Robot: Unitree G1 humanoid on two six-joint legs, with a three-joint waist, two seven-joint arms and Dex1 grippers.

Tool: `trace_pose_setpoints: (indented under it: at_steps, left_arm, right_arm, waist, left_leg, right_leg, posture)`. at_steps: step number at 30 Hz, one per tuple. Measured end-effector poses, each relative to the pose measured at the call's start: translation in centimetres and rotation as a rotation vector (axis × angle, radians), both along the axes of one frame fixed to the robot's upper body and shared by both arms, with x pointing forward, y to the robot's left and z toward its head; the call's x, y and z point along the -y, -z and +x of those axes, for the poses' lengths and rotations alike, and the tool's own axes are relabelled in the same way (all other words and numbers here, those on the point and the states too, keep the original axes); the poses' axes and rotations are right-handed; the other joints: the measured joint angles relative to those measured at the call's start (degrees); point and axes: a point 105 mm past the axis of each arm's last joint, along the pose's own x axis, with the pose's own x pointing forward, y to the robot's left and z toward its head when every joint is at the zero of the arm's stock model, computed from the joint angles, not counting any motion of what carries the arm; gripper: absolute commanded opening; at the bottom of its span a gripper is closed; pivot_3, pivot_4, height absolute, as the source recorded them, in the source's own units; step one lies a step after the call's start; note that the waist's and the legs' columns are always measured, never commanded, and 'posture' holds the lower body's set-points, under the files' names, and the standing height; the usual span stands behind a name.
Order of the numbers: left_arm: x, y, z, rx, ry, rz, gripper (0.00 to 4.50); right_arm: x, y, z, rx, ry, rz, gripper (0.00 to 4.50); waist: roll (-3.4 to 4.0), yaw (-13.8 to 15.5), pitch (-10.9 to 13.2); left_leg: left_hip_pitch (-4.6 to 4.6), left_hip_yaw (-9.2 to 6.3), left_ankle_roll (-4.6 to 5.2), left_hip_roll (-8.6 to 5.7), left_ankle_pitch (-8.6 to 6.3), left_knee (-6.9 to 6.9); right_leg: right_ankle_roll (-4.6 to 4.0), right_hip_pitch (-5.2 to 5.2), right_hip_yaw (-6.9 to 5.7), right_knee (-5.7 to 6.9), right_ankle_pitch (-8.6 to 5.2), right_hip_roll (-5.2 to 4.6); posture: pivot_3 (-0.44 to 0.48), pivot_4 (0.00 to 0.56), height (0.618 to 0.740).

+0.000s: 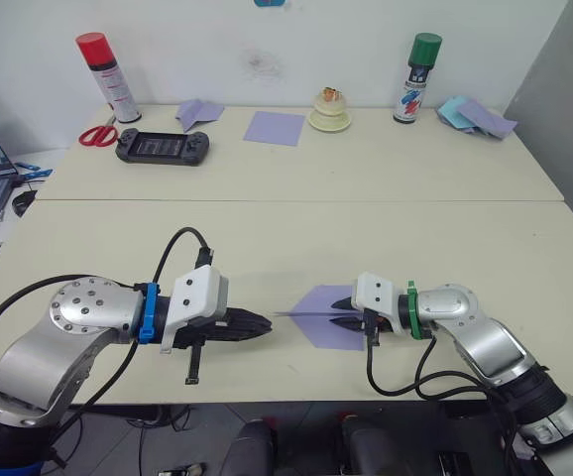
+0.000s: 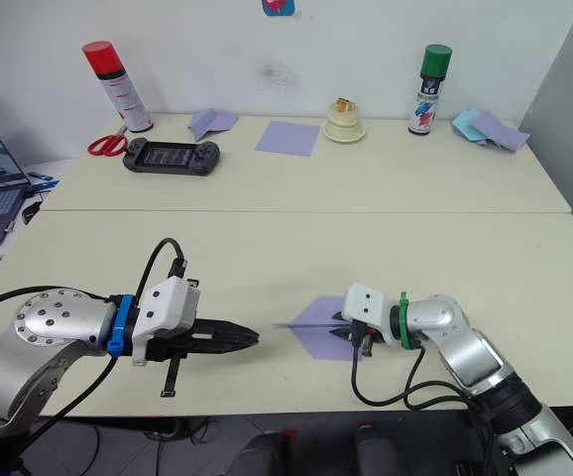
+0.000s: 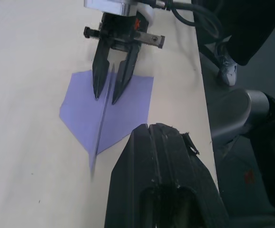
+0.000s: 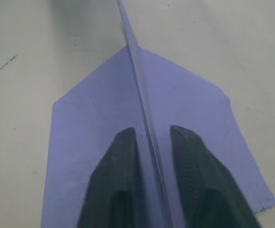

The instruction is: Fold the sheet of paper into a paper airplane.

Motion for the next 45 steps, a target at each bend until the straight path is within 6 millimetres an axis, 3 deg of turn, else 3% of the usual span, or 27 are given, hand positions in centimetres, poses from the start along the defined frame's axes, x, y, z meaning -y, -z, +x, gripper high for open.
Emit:
trace_pose_setpoints:
  at_steps: [3,9,13,17,23,26,27,32,37,40,45]
  left_arm:
    - [0.4,-0.7,0.3,0.002,-0.015,-0.031,0.00]
    - [1.9,-3.2,1.7,0.027,-0.054,-0.149,0.00]
    - [3.4,-5.0,3.3,0.040,-0.106,-0.237,0.00]
    - [4.7,-4.7,4.4,0.033,-0.132,-0.214,0.00]
    - [6.3,-4.9,6.0,0.077,-0.172,-0.204,0.00]
    - [6.3,-4.5,6.3,0.076,-0.185,-0.191,0.00]
    - [6.1,-4.2,6.5,0.074,-0.199,-0.185,0.53]
    - [4.2,-1.8,7.1,0.044,-0.334,-0.170,2.03]
    - [-1.0,0.1,7.1,0.090,-0.585,-0.126,3.58]
    - [-3.8,1.0,6.0,0.107,-0.690,-0.090,4.46]
    - [-9.1,3.5,3.4,0.097,-0.886,0.054,4.46]
  right_arm:
    - [0.2,0.1,0.0,-0.002,0.019,0.008,0.02]
    - [1.4,-0.1,0.2,-0.049,0.239,0.096,0.02]
    - [6.3,-0.7,2.2,-0.033,0.675,0.217,0.02]
    - [9.9,-1.1,3.7,-0.006,1.008,0.328,0.02]
    - [9.5,-0.9,5.8,-0.079,1.172,0.446,0.02]
    - [9.7,-0.8,6.1,-0.093,1.202,0.467,0.55]
    - [9.6,-0.9,6.1,-0.095,1.197,0.470,0.92]
    - [9.7,-2.6,5.3,-0.053,1.102,0.459,2.73]
    - [9.9,-5.4,3.3,0.021,0.883,0.398,4.48]
    - [10.4,-5.8,1.9,0.025,0.746,0.324,4.50]
    - [12.9,-6.0,-0.5,0.063,0.546,0.167,4.50]
  waist:
    - [0.00,0.0,0.0]
    - [-0.01,0.1,0.0]
    - [-0.02,0.3,0.0]
    - [-0.01,-0.2,0.0]
    - [0.01,-0.6,0.0]
    - [0.01,-0.6,0.0]
    - [0.02,-0.5,0.0]
    - [0.05,-0.5,0.0]
    - [0.08,-0.7,0.0]
    - [0.11,-0.3,0.1]
    - [0.10,0.0,0.1]
  left_leg:
    - [-0.01,-0.01,0.00,0.00,0.00,0.17]
    - [0.01,-0.07,0.01,-0.03,0.00,0.42]
    - [-0.01,-0.06,0.02,-0.07,0.01,0.45]
    - [0.12,0.04,0.01,0.01,0.01,0.40]
    - [0.14,0.22,0.02,0.10,0.01,0.38]
    - [0.12,0.26,0.02,0.07,0.01,0.38]
    - [0.12,0.30,0.02,0.06,0.01,0.37]
    - [-0.11,0.27,0.03,0.05,0.00,0.36]
    - [-0.12,0.12,0.04,0.10,0.00,0.29]
    - [-0.13,0.12,0.04,0.07,0.00,0.30]
    - [-0.09,0.27,0.05,0.06,0.00,0.35]
  right_leg:
    - [0.01,0.06,-0.03,0.03,0.00,0.02]
    - [0.11,0.23,0.01,0.03,0.05,0.02]
    - [0.18,0.23,0.05,0.04,0.09,0.03]
    - [0.16,0.23,0.16,0.09,0.11,0.11]
    - [0.11,0.20,0.17,0.15,0.13,0.23]
    - [0.05,0.19,0.18,0.14,0.17,0.22]
    - [0.04,0.17,0.22,0.14,0.18,0.21]
    - [0.03,-0.06,0.26,0.13,0.18,0.17]
    - [0.03,-0.11,0.25,0.11,0.18,0.17]
    - [0.07,-0.09,0.23,0.06,0.15,0.13]
    - [0.21,-0.01,0.25,-0.02,0.07,0.09]
  posture:
    - [0.000,0.150,0.740]
    - [0.000,0.150,0.740]
    - [0.000,0.150,0.740]
    - [0.000,0.150,0.740]
    - [0.000,0.150,0.740]
    - [0.000,0.150,0.740]
    - [0.000,0.150,0.740]
    - [0.000,0.150,0.740]
    - [0.000,0.150,0.740]
    - [0.000,0.150,0.740]
    - [0.000,0.150,0.740]
